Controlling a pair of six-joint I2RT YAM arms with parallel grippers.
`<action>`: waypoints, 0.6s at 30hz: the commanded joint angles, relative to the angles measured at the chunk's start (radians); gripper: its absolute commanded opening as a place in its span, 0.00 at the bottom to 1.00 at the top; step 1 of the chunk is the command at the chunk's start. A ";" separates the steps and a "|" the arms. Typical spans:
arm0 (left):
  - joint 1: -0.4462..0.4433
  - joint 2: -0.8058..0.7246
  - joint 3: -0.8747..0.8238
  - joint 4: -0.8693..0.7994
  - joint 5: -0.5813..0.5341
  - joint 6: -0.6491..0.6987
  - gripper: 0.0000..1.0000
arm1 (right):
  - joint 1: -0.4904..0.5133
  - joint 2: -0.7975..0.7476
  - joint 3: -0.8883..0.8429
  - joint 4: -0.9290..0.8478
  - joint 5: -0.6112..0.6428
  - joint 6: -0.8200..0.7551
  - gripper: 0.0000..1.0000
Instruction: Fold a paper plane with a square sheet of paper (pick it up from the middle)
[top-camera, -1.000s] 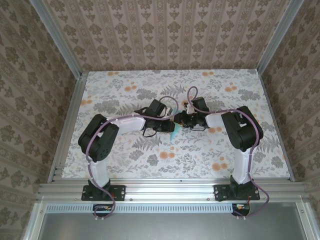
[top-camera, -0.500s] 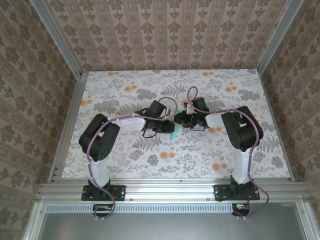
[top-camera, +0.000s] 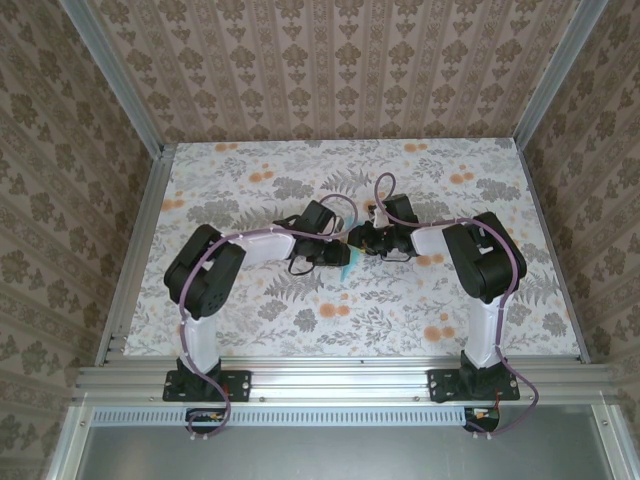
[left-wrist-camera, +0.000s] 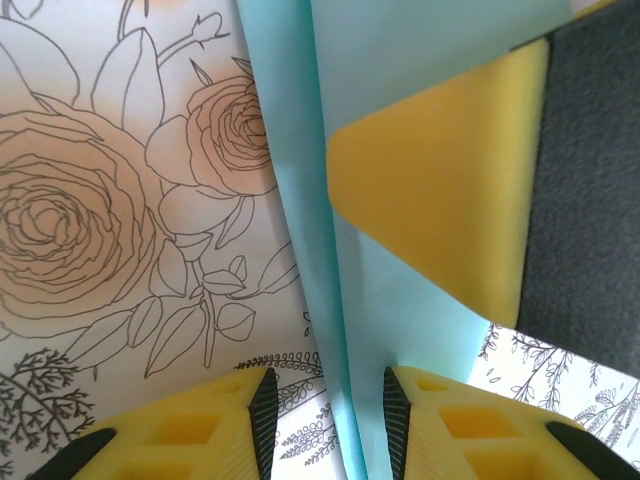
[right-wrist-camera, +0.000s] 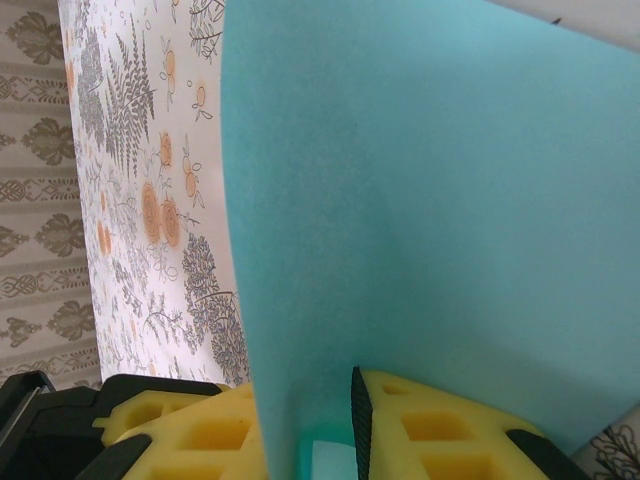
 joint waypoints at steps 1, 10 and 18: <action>-0.013 0.028 0.028 -0.066 -0.024 0.029 0.36 | -0.001 0.030 -0.025 -0.071 0.090 -0.008 0.24; -0.020 0.039 0.043 -0.095 -0.047 0.040 0.31 | 0.003 0.019 -0.024 -0.076 0.094 0.001 0.19; -0.022 0.053 0.065 -0.120 -0.053 0.039 0.28 | 0.005 0.023 -0.023 -0.088 0.113 -0.006 0.14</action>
